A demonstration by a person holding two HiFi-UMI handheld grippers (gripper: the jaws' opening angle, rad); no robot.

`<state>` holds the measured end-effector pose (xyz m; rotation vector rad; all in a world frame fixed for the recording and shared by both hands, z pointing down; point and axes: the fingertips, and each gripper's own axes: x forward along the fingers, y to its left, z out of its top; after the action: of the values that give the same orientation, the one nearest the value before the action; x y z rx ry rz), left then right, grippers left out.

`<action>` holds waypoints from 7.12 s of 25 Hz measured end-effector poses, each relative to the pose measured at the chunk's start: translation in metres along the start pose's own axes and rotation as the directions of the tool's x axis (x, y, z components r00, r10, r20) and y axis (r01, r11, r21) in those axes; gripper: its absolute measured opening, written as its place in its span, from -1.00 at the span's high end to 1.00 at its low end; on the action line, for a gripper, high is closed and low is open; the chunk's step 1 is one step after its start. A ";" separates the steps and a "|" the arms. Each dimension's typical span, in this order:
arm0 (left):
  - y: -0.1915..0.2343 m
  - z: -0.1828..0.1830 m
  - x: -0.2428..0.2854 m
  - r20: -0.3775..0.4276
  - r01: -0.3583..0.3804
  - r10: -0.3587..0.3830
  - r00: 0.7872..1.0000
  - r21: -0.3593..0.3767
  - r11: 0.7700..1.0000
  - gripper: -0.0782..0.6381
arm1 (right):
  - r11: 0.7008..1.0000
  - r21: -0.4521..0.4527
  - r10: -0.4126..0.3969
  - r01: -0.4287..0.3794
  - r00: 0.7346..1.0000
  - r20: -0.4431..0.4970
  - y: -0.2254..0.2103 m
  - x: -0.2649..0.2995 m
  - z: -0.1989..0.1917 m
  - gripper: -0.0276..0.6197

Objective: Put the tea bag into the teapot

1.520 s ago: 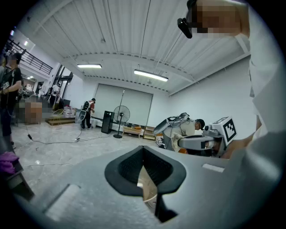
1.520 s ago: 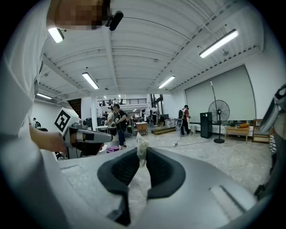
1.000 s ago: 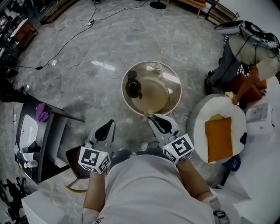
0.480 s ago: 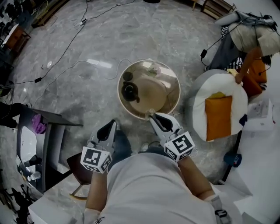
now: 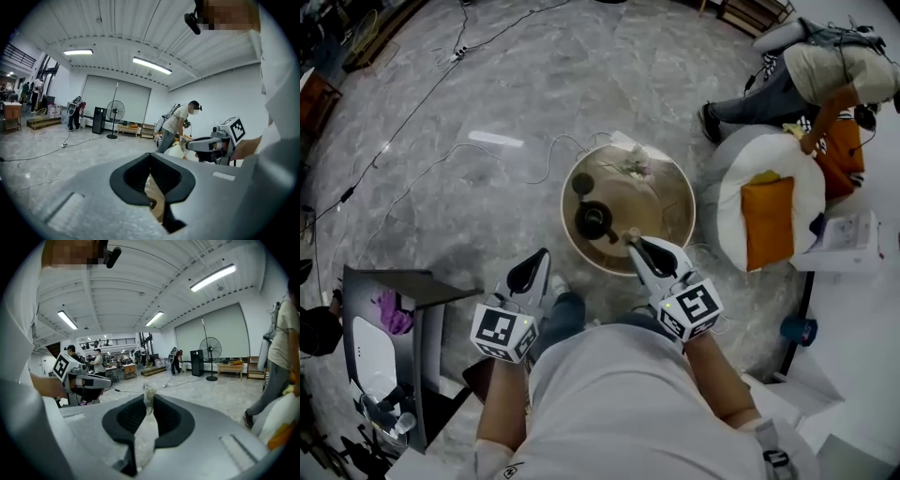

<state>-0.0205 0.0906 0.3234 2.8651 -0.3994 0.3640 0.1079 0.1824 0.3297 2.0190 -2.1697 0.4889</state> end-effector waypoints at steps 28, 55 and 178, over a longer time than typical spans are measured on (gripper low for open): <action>0.162 -0.029 -0.019 -0.111 -0.060 0.047 0.993 -0.117 0.991 0.76 | 0.999 -0.033 -0.029 0.021 0.965 -0.261 -0.017 0.164 -0.027 0.76; 0.139 -0.075 0.008 -0.289 -0.428 0.365 0.885 -0.195 0.883 0.76 | 0.949 0.017 0.260 -0.315 0.751 -0.607 -0.088 0.234 -0.218 0.76; 0.168 -0.049 0.017 -0.192 -0.387 0.351 0.916 -0.206 0.899 0.76 | 0.916 -0.214 0.170 -0.340 0.811 -0.559 -0.054 0.265 -0.089 0.86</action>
<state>-0.0644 -0.0587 0.4053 2.4956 -0.8994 0.5518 0.1265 -0.0409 0.5045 1.2382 -2.0100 0.6131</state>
